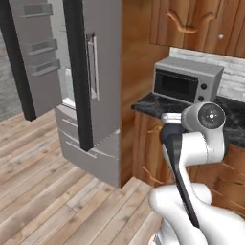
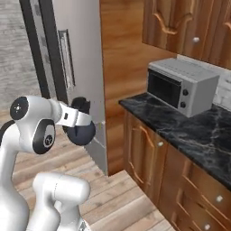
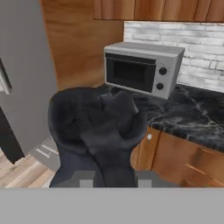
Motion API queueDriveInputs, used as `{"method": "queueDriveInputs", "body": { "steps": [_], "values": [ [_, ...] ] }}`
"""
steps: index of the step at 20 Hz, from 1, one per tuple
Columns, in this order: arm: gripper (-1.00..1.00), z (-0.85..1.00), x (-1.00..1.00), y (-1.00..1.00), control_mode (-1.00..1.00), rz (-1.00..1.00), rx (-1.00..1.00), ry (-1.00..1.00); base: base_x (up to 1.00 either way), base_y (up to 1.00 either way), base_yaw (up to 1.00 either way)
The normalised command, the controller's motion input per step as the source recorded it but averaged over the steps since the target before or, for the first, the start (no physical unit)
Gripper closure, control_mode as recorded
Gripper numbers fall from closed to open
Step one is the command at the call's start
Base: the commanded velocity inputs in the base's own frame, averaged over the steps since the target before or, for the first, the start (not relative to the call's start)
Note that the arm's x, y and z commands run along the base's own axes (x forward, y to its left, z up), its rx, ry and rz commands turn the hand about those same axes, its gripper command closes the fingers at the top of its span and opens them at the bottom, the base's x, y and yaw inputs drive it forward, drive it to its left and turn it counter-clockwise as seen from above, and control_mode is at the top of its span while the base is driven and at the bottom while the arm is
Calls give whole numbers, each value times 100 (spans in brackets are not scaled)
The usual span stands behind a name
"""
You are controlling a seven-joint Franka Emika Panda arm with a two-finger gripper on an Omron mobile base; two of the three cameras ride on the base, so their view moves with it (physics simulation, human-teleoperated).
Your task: Move the onion and chicken drumstick from the second highest shelf to the top shelf to make space. Then, place the pitcher from the counter on the cleared second highest shelf.
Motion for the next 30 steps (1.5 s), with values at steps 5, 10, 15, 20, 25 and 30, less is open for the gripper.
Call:
{"method": "queueDriveInputs", "body": {
  "steps": [5, 10, 15, 20, 25, 30],
  "values": [
    [100, 0, 0, 0, 100, 0, 0, 0, 5, 100, 47],
    [100, 0, 0, 0, 100, 0, 0, 0, 28, 100, 45],
    [100, 0, 0, 0, 100, 0, 0, 0, 65, 82, 29],
    [100, 0, 0, 0, 100, 0, 0, 0, 77, 51, -2],
    [100, 0, 0, 0, 100, 0, 0, 0, 74, 27, -28],
    [100, 0, 0, 0, 100, 0, 0, 0, 71, 16, -38]
  ]
}}
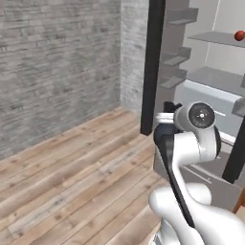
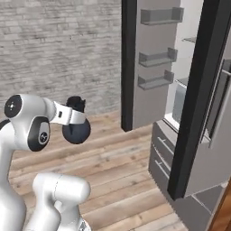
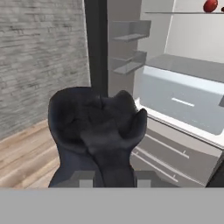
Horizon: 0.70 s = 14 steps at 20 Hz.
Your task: Move the onion and chicken drumstick from the second highest shelf to the top shelf to make space. Then, place the pitcher from the counter on the cleared second highest shelf.
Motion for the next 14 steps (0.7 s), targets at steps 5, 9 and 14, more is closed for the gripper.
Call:
{"method": "queueDriveInputs", "body": {
  "steps": [5, 9, 14],
  "values": [
    [100, 0, 0, 0, 100, 0, 0, 0, 63, 14, -47],
    [100, 0, 0, 0, 100, 0, 0, 0, 65, 6, -49],
    [100, 0, 0, 0, 100, 0, 0, 0, 72, 11, -45]
  ]
}}
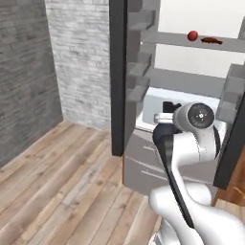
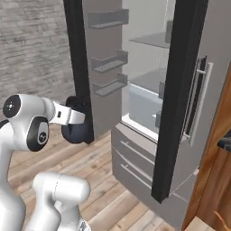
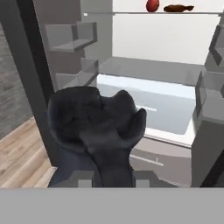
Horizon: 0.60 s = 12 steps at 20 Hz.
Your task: Move the onion and chicken drumstick from the second highest shelf to the top shelf to make space. Then, place the pitcher from the counter on the cleared second highest shelf.
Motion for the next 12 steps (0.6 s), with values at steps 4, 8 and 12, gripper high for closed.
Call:
{"method": "queueDriveInputs", "body": {
  "steps": [4, 8, 12],
  "values": [
    [100, 0, 0, 0, 100, 0, 0, 0, 78, 4, -41],
    [100, 0, 0, 0, 100, 0, 0, 0, 74, 0, -42],
    [100, 0, 0, 0, 100, 0, 0, 0, 70, 0, -43]
  ]
}}
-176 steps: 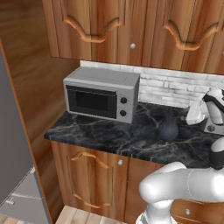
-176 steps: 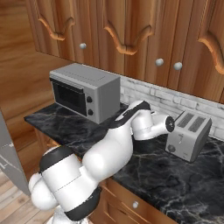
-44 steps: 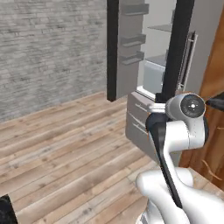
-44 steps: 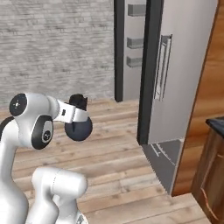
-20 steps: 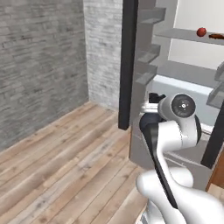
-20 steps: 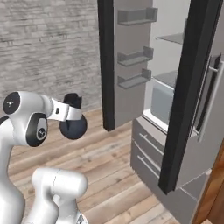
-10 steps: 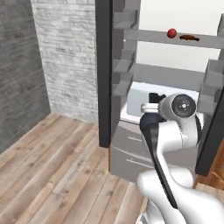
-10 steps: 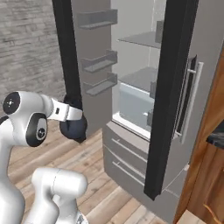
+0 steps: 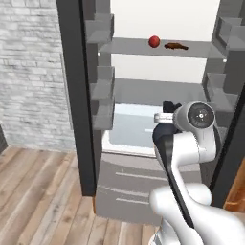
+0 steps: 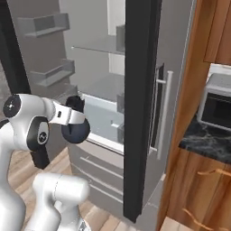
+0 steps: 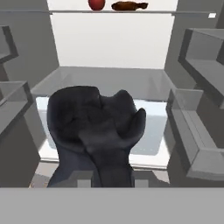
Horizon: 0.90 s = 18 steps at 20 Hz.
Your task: Move the onion and chicken drumstick from the second highest shelf to the top shelf to make space. Then, place the pitcher from the counter on the cleared second highest shelf.
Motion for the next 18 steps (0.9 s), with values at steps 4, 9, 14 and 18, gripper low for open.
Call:
{"method": "queueDriveInputs", "body": {
  "steps": [4, 9, 14, 18],
  "values": [
    [100, 0, 0, 0, 100, 0, 0, 0, 60, 13, -45],
    [100, 0, 0, 0, 100, 0, 0, 0, 50, 42, -41],
    [100, 0, 0, 0, 100, 0, 0, 0, 57, 52, -35],
    [100, 0, 0, 0, 100, 0, 0, 0, 61, 35, -26]
  ]
}}
